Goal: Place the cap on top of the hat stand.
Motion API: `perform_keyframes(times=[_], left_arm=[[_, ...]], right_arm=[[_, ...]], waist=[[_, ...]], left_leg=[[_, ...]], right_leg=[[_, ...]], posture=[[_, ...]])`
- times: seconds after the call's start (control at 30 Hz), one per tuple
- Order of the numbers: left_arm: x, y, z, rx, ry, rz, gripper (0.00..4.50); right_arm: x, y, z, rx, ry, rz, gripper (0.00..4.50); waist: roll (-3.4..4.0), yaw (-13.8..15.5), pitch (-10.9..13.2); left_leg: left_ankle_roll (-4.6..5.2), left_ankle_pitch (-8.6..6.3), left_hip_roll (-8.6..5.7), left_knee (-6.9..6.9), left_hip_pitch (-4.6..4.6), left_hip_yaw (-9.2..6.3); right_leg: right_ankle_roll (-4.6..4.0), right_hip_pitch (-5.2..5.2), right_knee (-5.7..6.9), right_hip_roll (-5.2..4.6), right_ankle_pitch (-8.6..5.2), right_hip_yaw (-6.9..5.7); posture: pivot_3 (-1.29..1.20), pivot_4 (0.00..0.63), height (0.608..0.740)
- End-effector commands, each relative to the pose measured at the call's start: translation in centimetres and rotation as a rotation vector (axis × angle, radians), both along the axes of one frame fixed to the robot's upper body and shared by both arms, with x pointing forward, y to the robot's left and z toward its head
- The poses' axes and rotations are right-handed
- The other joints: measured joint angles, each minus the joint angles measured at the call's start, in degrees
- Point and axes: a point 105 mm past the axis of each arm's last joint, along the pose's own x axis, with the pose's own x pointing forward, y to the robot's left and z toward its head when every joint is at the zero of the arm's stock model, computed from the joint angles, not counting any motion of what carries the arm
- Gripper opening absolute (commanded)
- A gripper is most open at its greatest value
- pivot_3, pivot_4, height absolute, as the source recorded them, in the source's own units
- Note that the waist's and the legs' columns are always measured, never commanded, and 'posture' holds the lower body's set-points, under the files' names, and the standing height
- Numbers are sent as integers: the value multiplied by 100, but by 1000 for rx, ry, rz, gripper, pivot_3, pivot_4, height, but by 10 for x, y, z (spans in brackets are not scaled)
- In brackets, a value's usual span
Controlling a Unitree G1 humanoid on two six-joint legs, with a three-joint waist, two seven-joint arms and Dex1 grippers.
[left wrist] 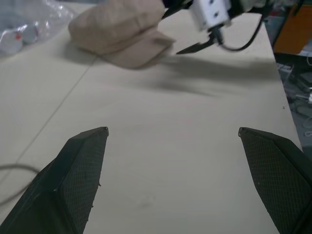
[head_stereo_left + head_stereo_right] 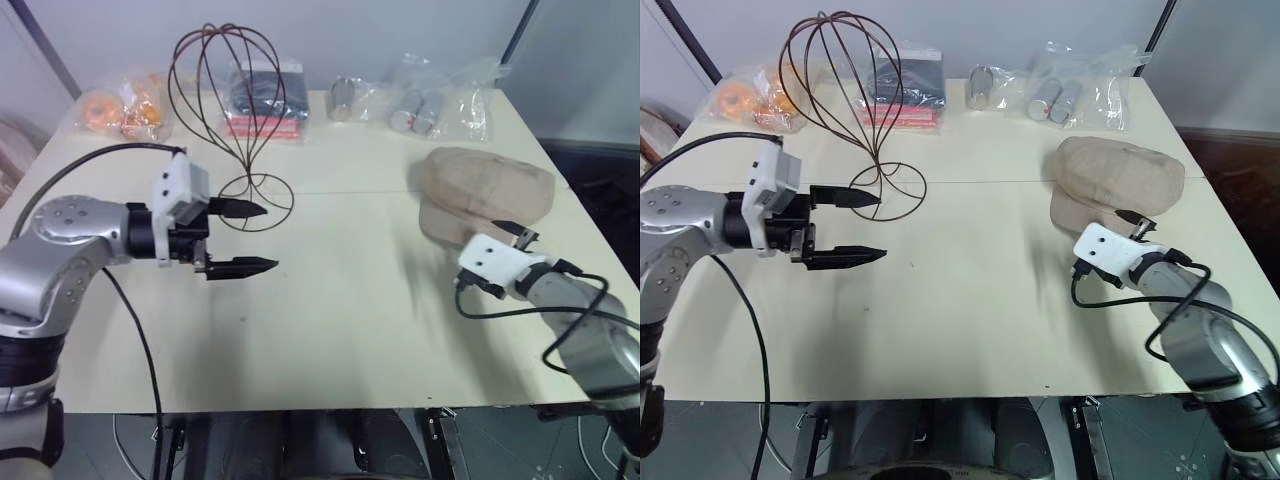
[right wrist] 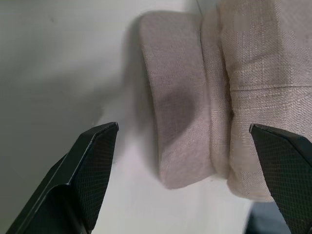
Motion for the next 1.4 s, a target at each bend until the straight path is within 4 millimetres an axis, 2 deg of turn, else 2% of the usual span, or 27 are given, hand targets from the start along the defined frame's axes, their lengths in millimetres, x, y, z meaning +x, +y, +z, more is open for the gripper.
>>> perform_keyframes(times=[0.03, 0.3, 0.4, 0.57, 0.63, 0.7, 0.73, 0.8, 0.83, 0.87, 0.97, 1.0, 1.03, 1.1, 1.17, 1.2, 1.23, 1.3, 1.4], left_arm=[[2, -2, 12, -7, -34, -3, 4500], [3, -6, 20, -30, -52, -1, 4500], [3, -6, 21, -34, -58, 8, 4500], [2, -5, 23, -43, -58, 21, 4500], [2, -5, 24, -47, -60, 28, 4500], [2, -3, 26, -62, -61, 45, 4500], [3, -1, 28, -73, -63, 61, 4500], [3, 8, 35, -111, -74, 116, 4500], [3, 15, 40, -144, -80, 159, 4500], [2, 20, 43, -166, -83, 188, 4500], [0, 48, 59, -274, -108, 328, 4500], [-2, 54, 63, -299, -114, 361, 4500], [-3, 58, 65, -313, -116, 378, 4500], [-7, 77, 75, -372, -139, 466, 4500], [-14, 99, 82, -416, -170, 570, 4500], [-17, 106, 84, -424, -180, 602, 4500], [-19, 110, 85, -430, -186, 626, 4500], [-25, 116, 85, -429, -192, 658, 4500], [-32, 122, 83, -416, -201, 703, 4500]], right_arm=[[16, -9, 5, -104, -85, -58, 4416], [43, -5, -22, -130, -92, -64, 4416], [46, -1, -29, -109, -75, -48, 3624], [48, 0, -31, -92, -76, -43, 991], [49, 0, -29, -93, -82, -41, 171], [51, 0, -20, -99, -122, -45, 75], [53, 2, -11, -88, -152, -40, 75], [59, 8, 23, -82, -261, -11, 75], [62, 14, 49, -82, -340, 17, 75], [63, 18, 65, -84, -391, 36, 75], [65, 52, 138, -52, -592, 175, 75], [64, 61, 153, -41, -633, 211, 75], [64, 65, 160, -35, -650, 229, 75], [60, 96, 196, 21, -750, 330, 75], [52, 136, 239, 123, -867, 470, 75], [48, 151, 253, 176, -898, 526, 75], [44, 165, 263, 222, -918, 577, 75], [38, 193, 270, 290, -907, 688, 75], [28, 234, 259, 353, -830, 872, 75]], waist=[[0, 5, 0], [-6, -14, -3], [-7, -16, -3], [-7, -16, -3], [-7, -15, -3], [-7, -15, -3], [-7, -16, -3], [-5, -34, -2], [-2, -70, 1], [0, -100, 2], [4, -172, 10], [4, -191, 11], [4, -190, 11], [2, -176, 11], [3, -204, 11], [3, -220, 11], [3, -235, 11], [-3, -214, 7], [-20, -137, -1]], left_leg=[[0, 0, 0, 0, 2, 0], [-1, 1, -1, 4, 11, -5], [-1, 1, 0, 2, 32, -6], [-1, 1, 0, 3, 38, -8], [-1, 1, 0, 3, 39, -9], [-1, 1, 1, 3, 39, -10], [-1, 1, 1, 3, 40, -10], [-1, 1, 1, 2, 40, -9], [-1, 1, 1, 2, 39, -10], [-1, 1, 2, 1, 39, -13], [-2, 1, 3, -6, 36, -23], [-3, 2, 4, -9, 33, -22], [-3, 2, 7, -12, 33, -23], [-4, 2, 10, -18, 33, -32], [-5, 3, 12, -20, 33, -30], [-7, 4, 12, -23, 32, -30], [-12, 7, 12, -23, 32, -30], [-20, 12, 14, -28, 32, -34], [-23, 12, 14, -26, 32, -41]], right_leg=[[1, -2, 9, 0, -1, 0], [1, 4, 23, 2, -1, 0], [1, 23, 25, 4, -1, 0], [1, 30, 25, 4, -1, 0], [1, 30, 26, 4, -1, 0], [1, 31, 26, 5, -1, 0], [1, 31, 26, 5, -1, 0], [1, 31, 26, 5, -1, 1], [1, 28, 27, 4, -1, 3], [1, 22, 29, 4, -1, 6], [2, 10, 35, 5, -1, 9], [2, 2, 39, 6, -1, 12], [2, -3, 39, 11, -1, 12], [1, -1, 38, 14, -3, 5], [0, -5, 38, 16, -3, 8], [0, -6, 40, 15, -3, 8], [0, -8, 40, 14, -3, 9], [-1, -6, 40, 12, -3, 6], [-1, 7, 31, 3, -3, 0]], posture=[[0, 150, 740], [0, 150, 740], [0, 150, 740], [0, 150, 740], [0, 150, 740], [0, 150, 740], [0, 150, 740], [0, 150, 740], [0, 150, 740], [0, 150, 740], [0, 150, 740], [0, 150, 740], [0, 150, 740], [0, 150, 740], [0, 150, 740], [0, 150, 740], [0, 150, 740], [0, 150, 740], [0, 150, 740]])
